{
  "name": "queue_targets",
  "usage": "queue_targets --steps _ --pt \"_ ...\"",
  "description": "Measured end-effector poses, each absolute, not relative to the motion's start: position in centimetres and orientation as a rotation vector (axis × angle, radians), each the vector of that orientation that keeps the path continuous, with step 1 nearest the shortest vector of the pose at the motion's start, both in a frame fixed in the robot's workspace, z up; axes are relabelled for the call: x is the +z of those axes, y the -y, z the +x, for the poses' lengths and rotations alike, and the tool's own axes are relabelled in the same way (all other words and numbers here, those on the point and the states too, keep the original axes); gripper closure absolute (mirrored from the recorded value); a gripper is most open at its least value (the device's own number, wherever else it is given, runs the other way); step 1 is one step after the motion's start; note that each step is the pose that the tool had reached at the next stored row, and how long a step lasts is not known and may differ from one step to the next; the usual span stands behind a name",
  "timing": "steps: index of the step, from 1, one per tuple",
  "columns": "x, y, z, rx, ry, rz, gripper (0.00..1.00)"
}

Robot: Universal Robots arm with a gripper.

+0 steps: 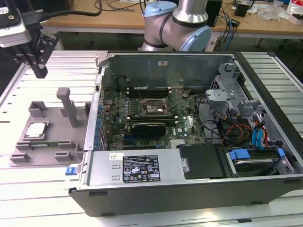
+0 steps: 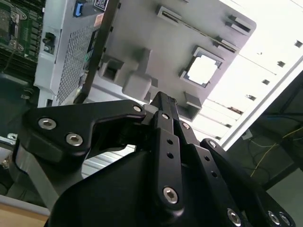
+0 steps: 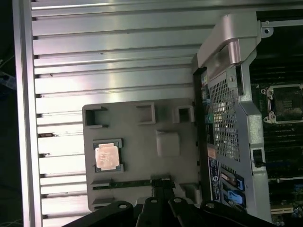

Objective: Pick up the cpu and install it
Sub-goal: 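Reach for the cpu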

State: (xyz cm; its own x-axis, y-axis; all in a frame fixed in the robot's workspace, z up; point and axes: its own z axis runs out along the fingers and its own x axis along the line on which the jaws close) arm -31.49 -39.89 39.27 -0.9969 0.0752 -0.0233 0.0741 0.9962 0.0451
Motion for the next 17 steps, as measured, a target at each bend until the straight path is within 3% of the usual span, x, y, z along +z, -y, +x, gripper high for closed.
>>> queue_targets --steps 7,17 --pt "38.8 39.9 -33.3 0.069 -3.114 0.117 0.89" --pt "35.1 39.9 -34.3 0.069 -3.114 0.117 0.89"
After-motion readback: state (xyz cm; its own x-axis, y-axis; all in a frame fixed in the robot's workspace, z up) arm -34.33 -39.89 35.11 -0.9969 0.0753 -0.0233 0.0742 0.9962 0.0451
